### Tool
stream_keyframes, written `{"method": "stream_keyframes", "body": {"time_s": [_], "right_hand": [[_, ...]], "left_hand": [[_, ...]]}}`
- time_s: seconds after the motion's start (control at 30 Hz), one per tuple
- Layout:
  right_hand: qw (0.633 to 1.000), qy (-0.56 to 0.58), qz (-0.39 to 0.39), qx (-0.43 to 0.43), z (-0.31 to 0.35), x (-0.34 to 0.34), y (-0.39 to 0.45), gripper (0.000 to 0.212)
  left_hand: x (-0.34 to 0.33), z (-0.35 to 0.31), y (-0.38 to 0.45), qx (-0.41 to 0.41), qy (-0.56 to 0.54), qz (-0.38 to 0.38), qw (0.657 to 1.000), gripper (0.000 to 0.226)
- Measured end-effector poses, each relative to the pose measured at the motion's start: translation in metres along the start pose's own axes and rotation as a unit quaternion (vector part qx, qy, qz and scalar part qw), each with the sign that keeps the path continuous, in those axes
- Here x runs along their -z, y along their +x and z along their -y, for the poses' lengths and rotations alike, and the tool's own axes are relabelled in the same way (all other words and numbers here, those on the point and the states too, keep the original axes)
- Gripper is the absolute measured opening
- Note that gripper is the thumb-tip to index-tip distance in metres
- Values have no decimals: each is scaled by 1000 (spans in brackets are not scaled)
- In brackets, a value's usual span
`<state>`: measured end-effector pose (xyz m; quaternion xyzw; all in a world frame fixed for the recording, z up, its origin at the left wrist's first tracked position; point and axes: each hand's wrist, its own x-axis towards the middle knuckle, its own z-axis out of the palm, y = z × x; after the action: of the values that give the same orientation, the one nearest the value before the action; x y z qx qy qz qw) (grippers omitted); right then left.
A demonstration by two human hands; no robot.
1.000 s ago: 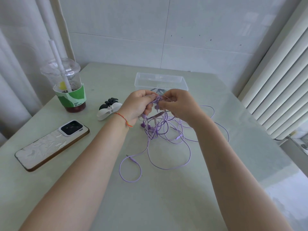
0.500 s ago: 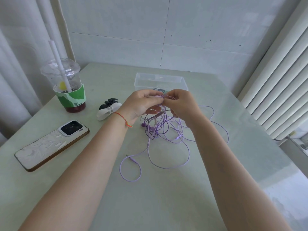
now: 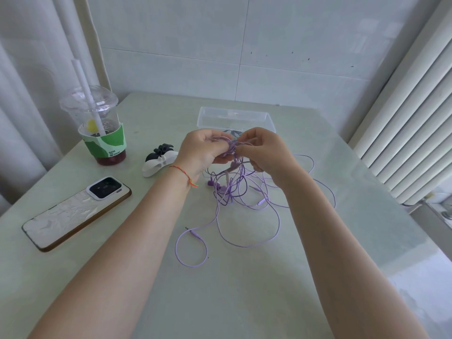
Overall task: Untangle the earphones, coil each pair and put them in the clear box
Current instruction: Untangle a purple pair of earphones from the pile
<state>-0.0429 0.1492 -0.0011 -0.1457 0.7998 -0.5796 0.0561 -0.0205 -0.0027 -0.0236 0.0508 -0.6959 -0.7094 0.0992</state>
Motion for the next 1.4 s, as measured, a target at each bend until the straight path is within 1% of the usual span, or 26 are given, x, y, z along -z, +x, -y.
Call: {"method": "stream_keyframes", "body": {"time_s": [0.1,0.23,0.33,0.4,0.53,0.57,0.63,0.73,0.83,1.0,1.13,1.2,1.27,1.4], "right_hand": [[998,-28,16,57,2,-1,-2,21],[982,-154,-11,109,-4,-2,3,23],[972,-201,-8,123,-5,-2,4,17],[962,-239,-8,132,-3,-2,3,12],[945,-294,-23,145,-5,-6,5,5],[942,-303,-26,145,-6,-7,6,3],[941,-309,-24,139,-8,-9,7,8],[938,-316,-10,140,-10,-10,6,12],[934,-323,-3,155,-12,-9,7,14],[942,-298,-15,150,-10,-8,7,13],[954,-264,1,142,-9,-6,5,8],[953,-264,8,147,-9,-5,4,5],[949,-273,14,157,-9,-5,4,7],[943,-285,6,174,-11,-6,4,10]], "left_hand": [[-1,0,-1,11,0,8,1000,20],[-2,-1,-2,5,12,19,1000,23],[-2,0,-1,13,13,12,1000,18],[-3,2,0,9,46,-7,999,15],[0,8,2,2,179,-66,982,15],[1,9,2,8,196,-72,978,17],[2,8,1,22,202,-63,977,15],[1,6,1,37,169,-29,984,11],[1,4,1,52,84,8,995,16],[3,0,-3,73,6,72,995,16],[1,1,-4,90,-22,60,994,13],[1,1,-4,103,-52,45,992,15],[2,1,-3,113,-78,29,990,19],[5,2,-1,96,-32,10,995,17]]}}
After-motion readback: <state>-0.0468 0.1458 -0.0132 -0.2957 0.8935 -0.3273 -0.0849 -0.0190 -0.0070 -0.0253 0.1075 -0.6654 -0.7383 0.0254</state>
